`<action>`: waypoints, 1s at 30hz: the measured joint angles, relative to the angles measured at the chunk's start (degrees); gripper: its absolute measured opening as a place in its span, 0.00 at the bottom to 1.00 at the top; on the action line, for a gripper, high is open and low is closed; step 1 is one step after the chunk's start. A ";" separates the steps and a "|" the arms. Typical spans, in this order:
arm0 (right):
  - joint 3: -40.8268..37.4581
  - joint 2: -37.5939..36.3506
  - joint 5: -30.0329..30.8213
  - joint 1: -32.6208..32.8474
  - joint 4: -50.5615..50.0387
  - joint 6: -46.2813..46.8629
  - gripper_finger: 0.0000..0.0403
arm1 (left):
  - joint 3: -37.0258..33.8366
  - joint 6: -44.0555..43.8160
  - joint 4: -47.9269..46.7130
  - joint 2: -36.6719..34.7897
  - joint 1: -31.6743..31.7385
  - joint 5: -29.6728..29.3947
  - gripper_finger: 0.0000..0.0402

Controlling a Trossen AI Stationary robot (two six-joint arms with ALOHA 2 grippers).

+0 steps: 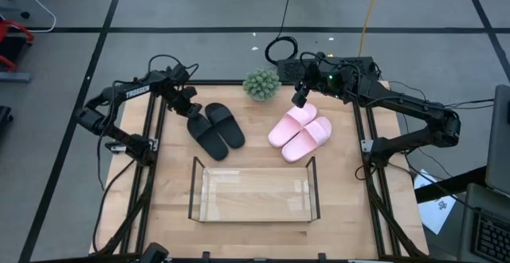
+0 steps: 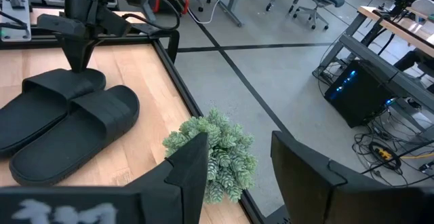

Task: Pick and place slides into the shelf
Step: Put the left black slipper on the shelf

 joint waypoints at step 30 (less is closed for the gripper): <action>0.00 0.00 0.00 0.02 0.00 -0.05 0.38 | -5.60 -3.41 6.82 0.04 -0.89 6.86 0.26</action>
